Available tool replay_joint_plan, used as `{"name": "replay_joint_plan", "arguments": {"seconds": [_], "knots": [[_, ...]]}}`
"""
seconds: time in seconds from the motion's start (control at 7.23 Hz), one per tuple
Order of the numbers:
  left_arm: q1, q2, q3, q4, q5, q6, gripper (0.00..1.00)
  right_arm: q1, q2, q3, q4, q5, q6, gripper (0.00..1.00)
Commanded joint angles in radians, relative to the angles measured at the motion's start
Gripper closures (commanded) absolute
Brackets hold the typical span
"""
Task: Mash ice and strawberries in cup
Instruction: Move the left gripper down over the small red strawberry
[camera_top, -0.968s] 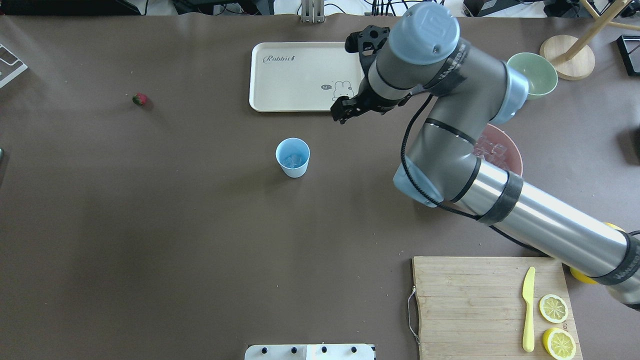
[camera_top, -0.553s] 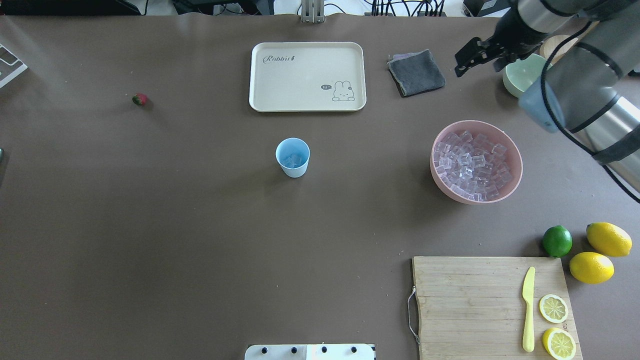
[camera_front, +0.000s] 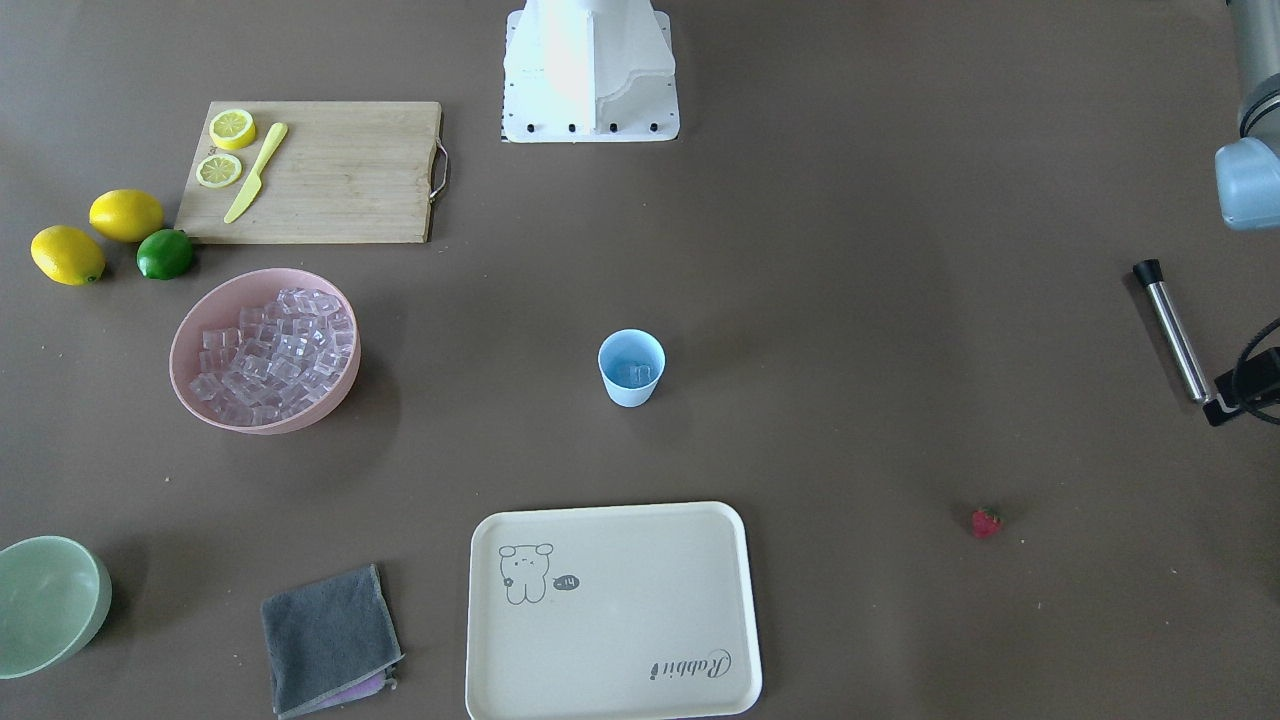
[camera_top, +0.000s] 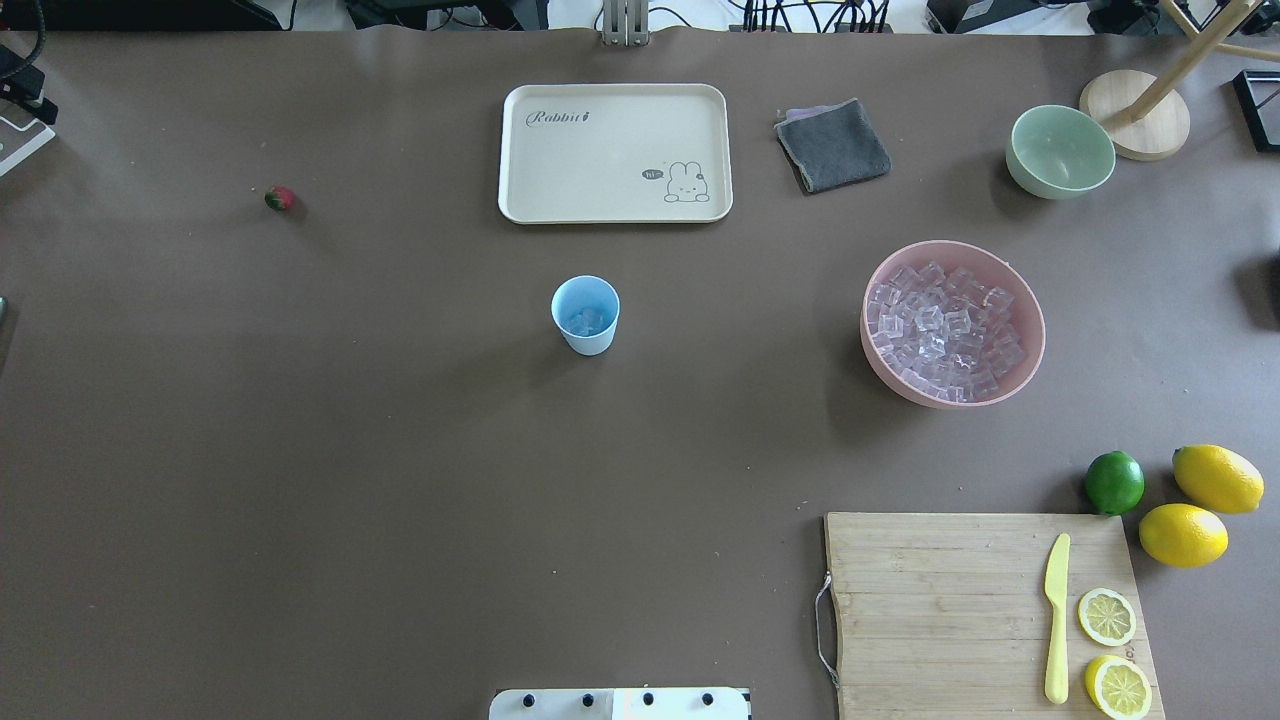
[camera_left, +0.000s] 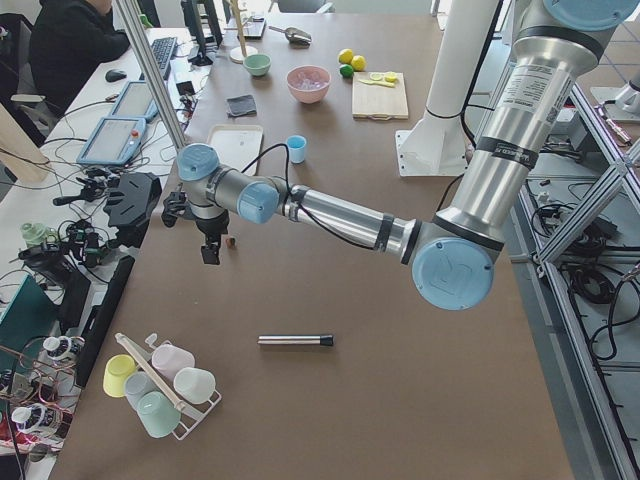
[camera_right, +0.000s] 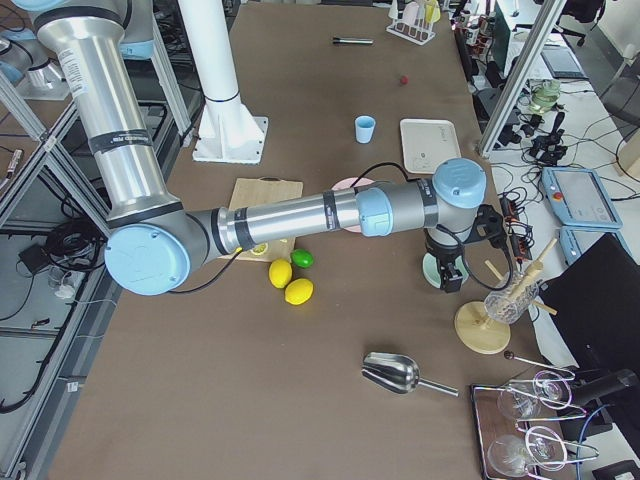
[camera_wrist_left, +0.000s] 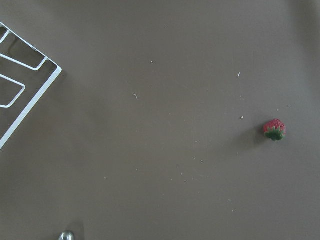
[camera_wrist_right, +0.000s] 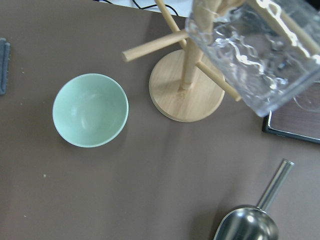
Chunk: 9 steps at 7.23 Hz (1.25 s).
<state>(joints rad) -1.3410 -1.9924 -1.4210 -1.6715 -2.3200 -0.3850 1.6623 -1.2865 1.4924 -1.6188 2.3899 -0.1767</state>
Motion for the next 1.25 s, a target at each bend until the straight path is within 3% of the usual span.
{"name": "replay_joint_plan", "arguments": {"seconds": [0.0, 0.55, 0.97, 1.11], "knots": [[0.042, -0.101, 0.097, -0.008, 0.010, -0.047, 0.02, 0.123, -0.088, 0.009, -0.081, -0.037, -0.205, 0.01], [0.262, -0.160, 0.113, -0.073, 0.054, -0.107, 0.02, 0.111, -0.180, 0.020, -0.131, -0.075, -0.192, 0.01], [0.296, -0.149, 0.114, -0.109, 0.056, -0.109, 0.02, 0.051, -0.183, 0.017, -0.188, -0.051, -0.173, 0.01], [0.302, -0.152, 0.173, -0.152, 0.056, -0.100, 0.02, 0.044, -0.194, 0.000, -0.179, -0.049, -0.175, 0.01]]}}
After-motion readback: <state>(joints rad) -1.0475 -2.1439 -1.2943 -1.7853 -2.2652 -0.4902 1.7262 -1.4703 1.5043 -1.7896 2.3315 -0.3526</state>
